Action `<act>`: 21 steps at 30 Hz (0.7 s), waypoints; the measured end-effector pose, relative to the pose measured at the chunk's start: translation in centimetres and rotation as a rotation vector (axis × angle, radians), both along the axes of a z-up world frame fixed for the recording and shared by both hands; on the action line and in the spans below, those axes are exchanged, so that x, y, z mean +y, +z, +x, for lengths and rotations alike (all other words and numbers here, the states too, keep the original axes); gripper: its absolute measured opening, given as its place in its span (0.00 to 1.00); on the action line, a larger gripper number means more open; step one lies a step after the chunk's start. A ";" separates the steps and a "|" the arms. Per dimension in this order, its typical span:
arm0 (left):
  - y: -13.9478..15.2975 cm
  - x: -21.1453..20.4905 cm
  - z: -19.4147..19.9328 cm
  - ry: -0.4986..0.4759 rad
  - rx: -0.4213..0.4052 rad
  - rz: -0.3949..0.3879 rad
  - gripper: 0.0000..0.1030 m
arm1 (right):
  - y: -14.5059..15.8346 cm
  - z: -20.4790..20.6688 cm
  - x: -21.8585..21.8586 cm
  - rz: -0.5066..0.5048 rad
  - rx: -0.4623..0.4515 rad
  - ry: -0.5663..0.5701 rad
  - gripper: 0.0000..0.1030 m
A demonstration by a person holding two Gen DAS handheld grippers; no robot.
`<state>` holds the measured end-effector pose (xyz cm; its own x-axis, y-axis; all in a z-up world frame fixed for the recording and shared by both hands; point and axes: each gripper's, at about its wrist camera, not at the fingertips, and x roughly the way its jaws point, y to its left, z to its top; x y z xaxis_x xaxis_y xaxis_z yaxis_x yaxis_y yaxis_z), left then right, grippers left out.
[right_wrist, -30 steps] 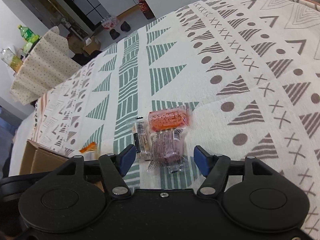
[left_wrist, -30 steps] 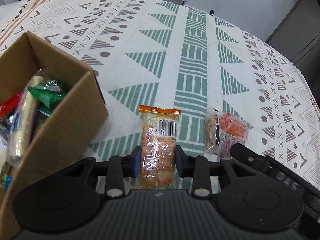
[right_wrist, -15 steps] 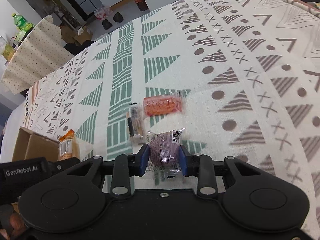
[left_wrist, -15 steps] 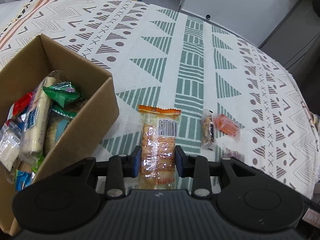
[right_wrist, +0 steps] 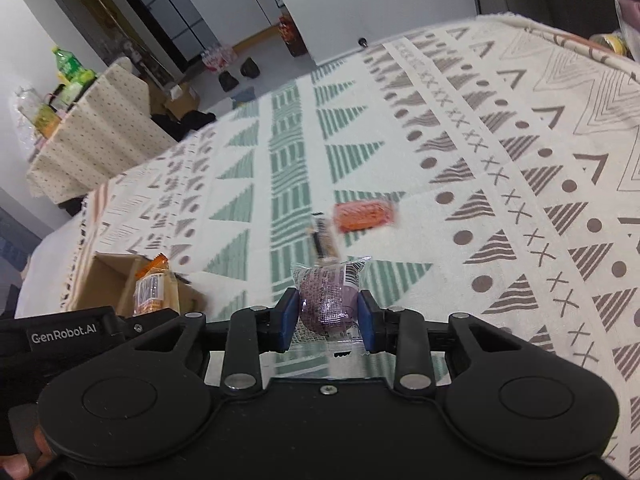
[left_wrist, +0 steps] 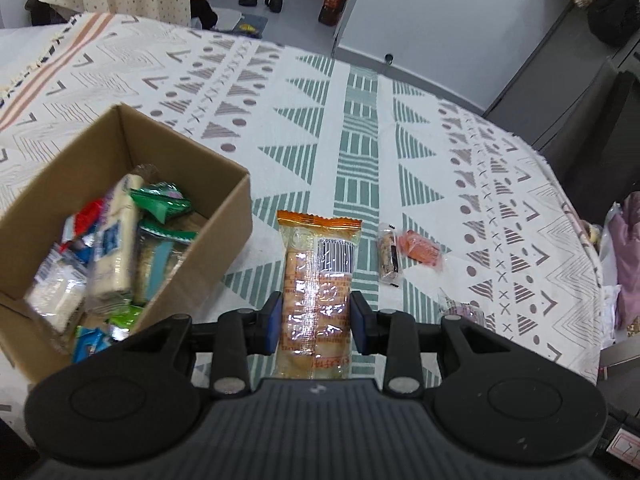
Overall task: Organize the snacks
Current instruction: 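Grasp the orange-wrapped biscuit pack with the left gripper while the right gripper grasps the purple candy, then carry the biscuit pack and purple candy over the box and open both grippers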
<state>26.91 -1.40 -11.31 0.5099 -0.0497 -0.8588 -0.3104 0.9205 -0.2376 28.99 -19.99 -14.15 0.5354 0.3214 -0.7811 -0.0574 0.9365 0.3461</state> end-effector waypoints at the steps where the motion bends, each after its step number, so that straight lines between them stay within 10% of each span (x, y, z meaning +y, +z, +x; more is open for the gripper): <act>1: 0.4 0.1 -0.3 0.000 -0.007 0.002 0.33 | 0.5 -0.3 0.3 0.002 -0.011 0.005 0.30; 21: 5.1 5.4 -4.8 0.066 -0.095 -0.003 0.33 | 5.3 -3.5 5.2 0.050 -0.131 0.095 0.30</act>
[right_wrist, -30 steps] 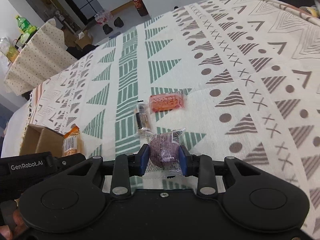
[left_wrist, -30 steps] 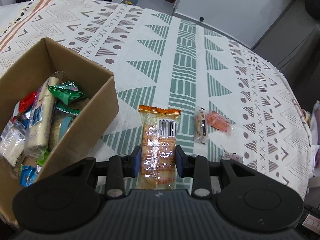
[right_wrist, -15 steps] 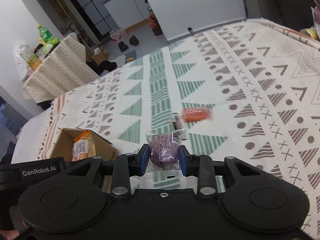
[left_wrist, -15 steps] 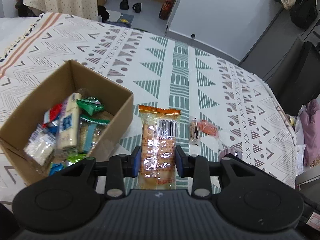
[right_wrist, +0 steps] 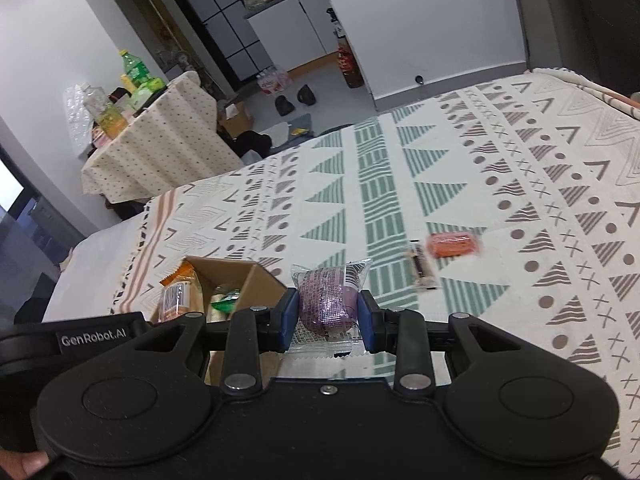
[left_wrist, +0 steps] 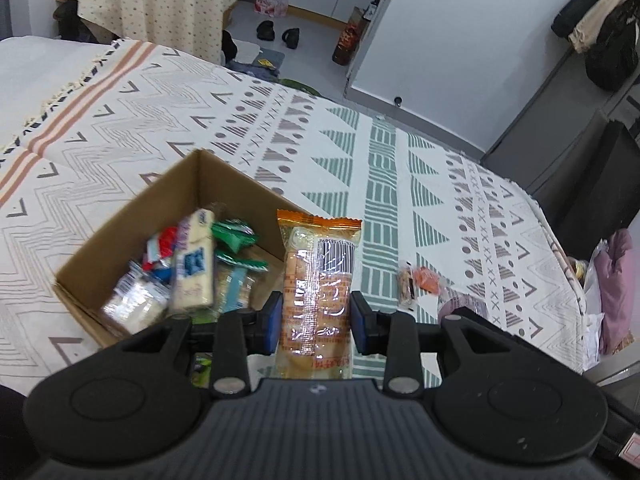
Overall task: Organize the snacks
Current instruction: 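Carry the biscuit pack and purple candy over the box and open both grippers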
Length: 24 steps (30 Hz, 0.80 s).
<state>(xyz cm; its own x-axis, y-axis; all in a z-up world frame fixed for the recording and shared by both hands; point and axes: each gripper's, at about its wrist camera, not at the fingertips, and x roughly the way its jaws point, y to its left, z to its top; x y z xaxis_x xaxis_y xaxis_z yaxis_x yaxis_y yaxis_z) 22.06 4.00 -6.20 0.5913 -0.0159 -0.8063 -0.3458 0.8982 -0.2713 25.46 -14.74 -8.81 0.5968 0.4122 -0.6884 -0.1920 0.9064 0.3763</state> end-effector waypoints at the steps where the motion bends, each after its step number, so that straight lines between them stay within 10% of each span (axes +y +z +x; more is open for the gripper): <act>1: 0.2 0.5 -0.1 0.005 -0.003 0.000 0.33 | 0.1 -0.2 0.3 0.002 -0.003 0.004 0.30; 13: 1.7 7.2 -1.7 0.068 -0.024 0.008 0.33 | 0.5 -0.7 4.7 0.012 -0.012 0.096 0.12; 24: -0.8 10.2 -2.3 0.082 0.035 -0.031 0.33 | -4.1 -1.1 5.8 0.010 0.138 0.076 0.24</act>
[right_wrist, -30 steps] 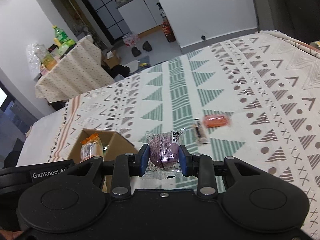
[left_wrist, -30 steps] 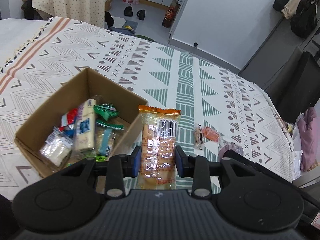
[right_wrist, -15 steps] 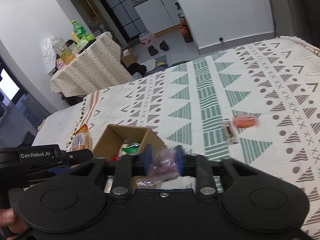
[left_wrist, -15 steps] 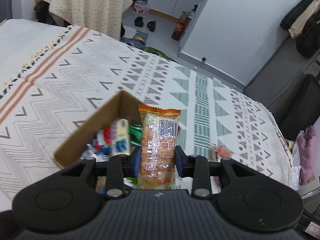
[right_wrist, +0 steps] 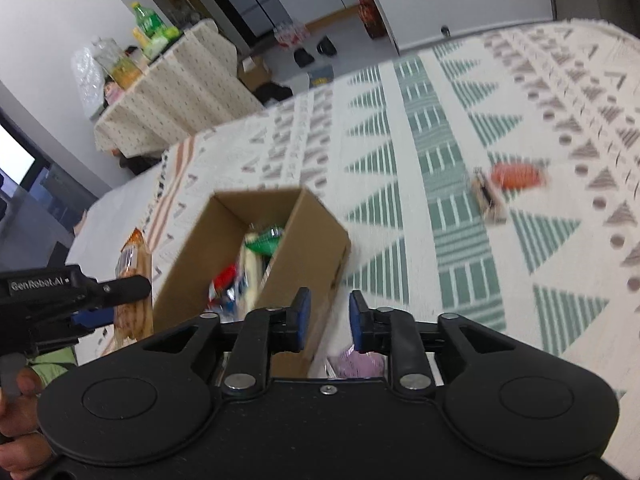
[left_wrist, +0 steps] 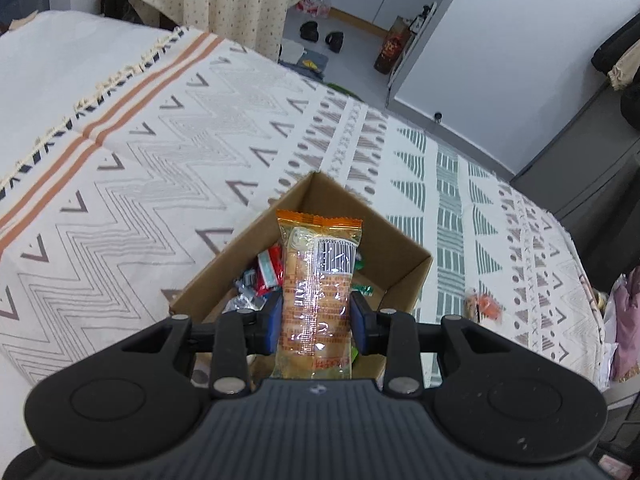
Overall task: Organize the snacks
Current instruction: 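Carry the biscuit pack and purple candy over the box and open both grippers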
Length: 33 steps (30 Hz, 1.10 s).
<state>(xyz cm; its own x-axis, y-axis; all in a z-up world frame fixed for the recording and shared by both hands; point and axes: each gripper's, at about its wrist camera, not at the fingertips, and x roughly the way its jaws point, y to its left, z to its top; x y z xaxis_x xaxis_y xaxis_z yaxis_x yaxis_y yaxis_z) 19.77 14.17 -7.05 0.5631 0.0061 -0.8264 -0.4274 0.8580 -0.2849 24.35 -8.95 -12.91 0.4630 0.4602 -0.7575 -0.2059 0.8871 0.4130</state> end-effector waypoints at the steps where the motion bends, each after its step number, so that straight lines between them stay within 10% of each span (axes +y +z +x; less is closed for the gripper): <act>1: -0.4 0.0 0.1 -0.005 0.011 -0.008 0.33 | -0.5 -0.1 0.1 -0.002 0.014 -0.002 0.26; 7: -2.1 0.6 0.3 -0.012 0.070 -0.021 0.38 | -3.4 -0.6 0.8 -0.032 0.076 -0.009 0.52; 22: -2.7 4.2 -0.1 0.052 0.084 -0.061 0.47 | -7.7 -0.1 4.5 -0.152 0.125 0.087 0.55; 33: -3.6 4.1 0.3 0.049 0.092 -0.083 0.49 | -5.5 -0.3 4.9 -0.241 0.066 0.134 0.30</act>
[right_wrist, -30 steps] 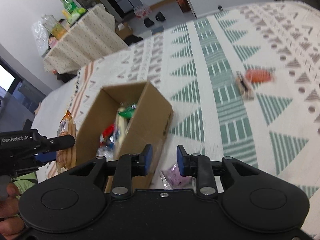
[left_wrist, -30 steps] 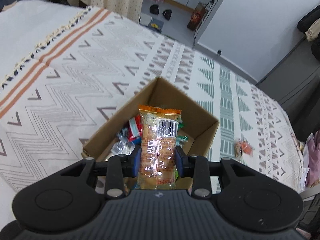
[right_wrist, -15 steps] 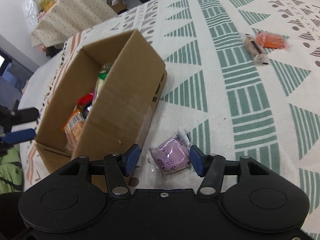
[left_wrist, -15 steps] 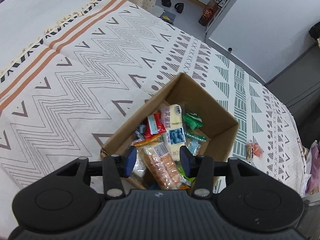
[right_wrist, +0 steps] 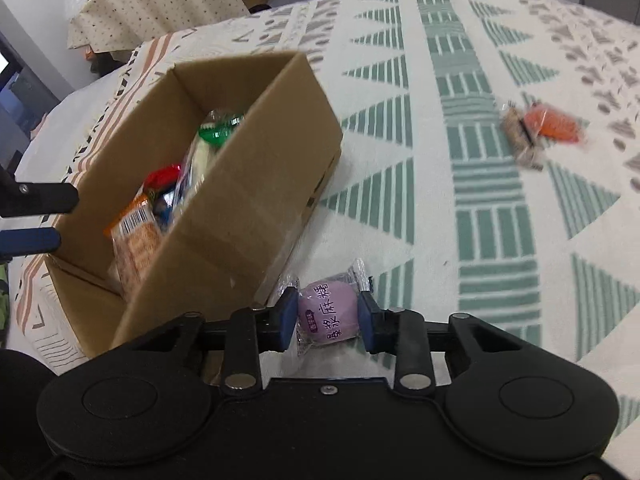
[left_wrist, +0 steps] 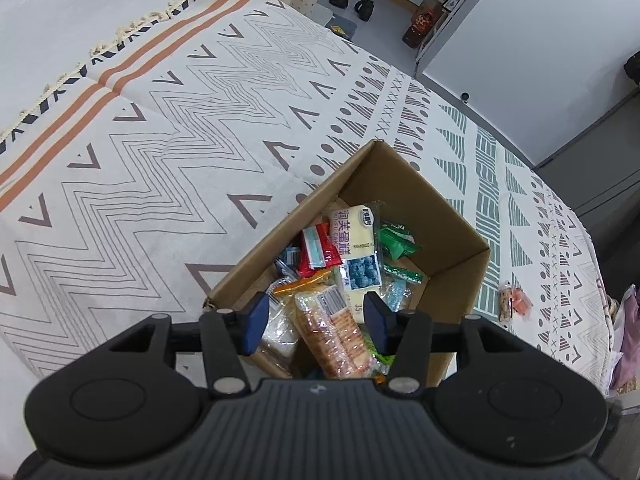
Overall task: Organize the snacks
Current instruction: 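Carry the biscuit pack and purple candy over the box and open both grippers, then move both grippers back over the clear packet and orange-red candy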
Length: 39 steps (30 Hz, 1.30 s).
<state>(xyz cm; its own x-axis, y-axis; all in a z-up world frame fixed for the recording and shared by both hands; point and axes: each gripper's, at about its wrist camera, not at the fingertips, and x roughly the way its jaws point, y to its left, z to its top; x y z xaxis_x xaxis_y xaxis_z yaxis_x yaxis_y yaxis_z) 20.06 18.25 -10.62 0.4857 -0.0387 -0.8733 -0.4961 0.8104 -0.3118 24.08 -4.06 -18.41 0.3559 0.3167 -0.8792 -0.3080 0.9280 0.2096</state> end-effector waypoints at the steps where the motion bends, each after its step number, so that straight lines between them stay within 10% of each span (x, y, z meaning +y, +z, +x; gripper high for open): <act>1: 0.0 -0.1 0.1 0.000 -0.002 -0.002 0.49 | 0.2 0.1 -0.2 0.002 -0.004 0.002 0.29; 27: 3.7 2.6 -0.9 0.038 -0.084 0.011 0.50 | 11.8 5.3 4.3 0.126 -0.215 0.036 0.29; 39: 4.3 2.1 -0.7 0.010 -0.085 0.031 0.59 | 12.0 3.9 1.0 0.112 -0.259 -0.051 0.74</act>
<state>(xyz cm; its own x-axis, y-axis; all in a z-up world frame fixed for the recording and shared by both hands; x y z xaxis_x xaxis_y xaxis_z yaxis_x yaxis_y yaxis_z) 19.38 20.33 -6.31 0.5586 -0.0071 -0.8294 -0.4766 0.8157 -0.3280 27.98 -3.06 -6.42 0.5817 0.3829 -0.7177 -0.3182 0.9191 0.2324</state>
